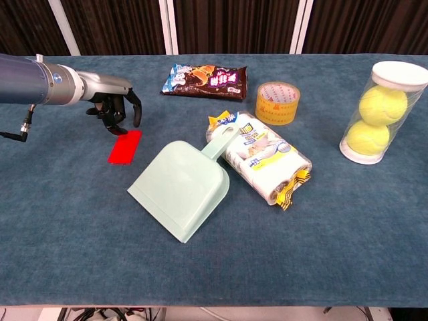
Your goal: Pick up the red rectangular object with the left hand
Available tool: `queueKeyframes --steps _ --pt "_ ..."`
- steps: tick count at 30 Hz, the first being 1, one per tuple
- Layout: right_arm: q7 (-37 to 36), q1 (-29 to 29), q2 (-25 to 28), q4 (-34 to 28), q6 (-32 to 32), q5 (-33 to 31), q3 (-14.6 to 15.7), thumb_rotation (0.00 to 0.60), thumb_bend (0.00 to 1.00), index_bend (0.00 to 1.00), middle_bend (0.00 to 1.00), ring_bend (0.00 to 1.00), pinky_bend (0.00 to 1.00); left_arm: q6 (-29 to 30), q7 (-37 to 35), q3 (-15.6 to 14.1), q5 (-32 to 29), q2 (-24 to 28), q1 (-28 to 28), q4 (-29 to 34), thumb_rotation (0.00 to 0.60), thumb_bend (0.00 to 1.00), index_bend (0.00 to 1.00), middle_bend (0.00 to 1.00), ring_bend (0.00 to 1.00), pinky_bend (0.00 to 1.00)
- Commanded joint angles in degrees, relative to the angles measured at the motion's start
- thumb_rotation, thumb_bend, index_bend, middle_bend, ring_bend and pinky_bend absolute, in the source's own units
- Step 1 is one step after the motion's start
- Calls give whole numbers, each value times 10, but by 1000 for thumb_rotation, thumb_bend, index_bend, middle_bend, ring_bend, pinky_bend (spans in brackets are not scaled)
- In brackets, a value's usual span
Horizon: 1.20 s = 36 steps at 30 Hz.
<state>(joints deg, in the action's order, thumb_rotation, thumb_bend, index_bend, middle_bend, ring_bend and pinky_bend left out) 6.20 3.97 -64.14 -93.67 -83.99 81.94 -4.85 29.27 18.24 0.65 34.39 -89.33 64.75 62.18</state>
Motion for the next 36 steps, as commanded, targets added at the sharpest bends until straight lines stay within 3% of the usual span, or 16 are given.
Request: queueKeyframes --steps 1,13,36 --pt "1 0 0 0 0 0 0 600 152 297 170 282 245 -2 -1 1 1 -4 0 -4 600 378 410 828 771 817" --pt "6 0 -2 0 -1 -3 -1 600 152 297 169 282 245 1 -13 12 22 -13 -4 -9 600 378 447 832 773 819" --pt "7 -1 -2 -2 -1 -8 -3 600 152 299 169 282 245 -1 2 6 22 -29 -4 -30 600 379 483 836 775 820"
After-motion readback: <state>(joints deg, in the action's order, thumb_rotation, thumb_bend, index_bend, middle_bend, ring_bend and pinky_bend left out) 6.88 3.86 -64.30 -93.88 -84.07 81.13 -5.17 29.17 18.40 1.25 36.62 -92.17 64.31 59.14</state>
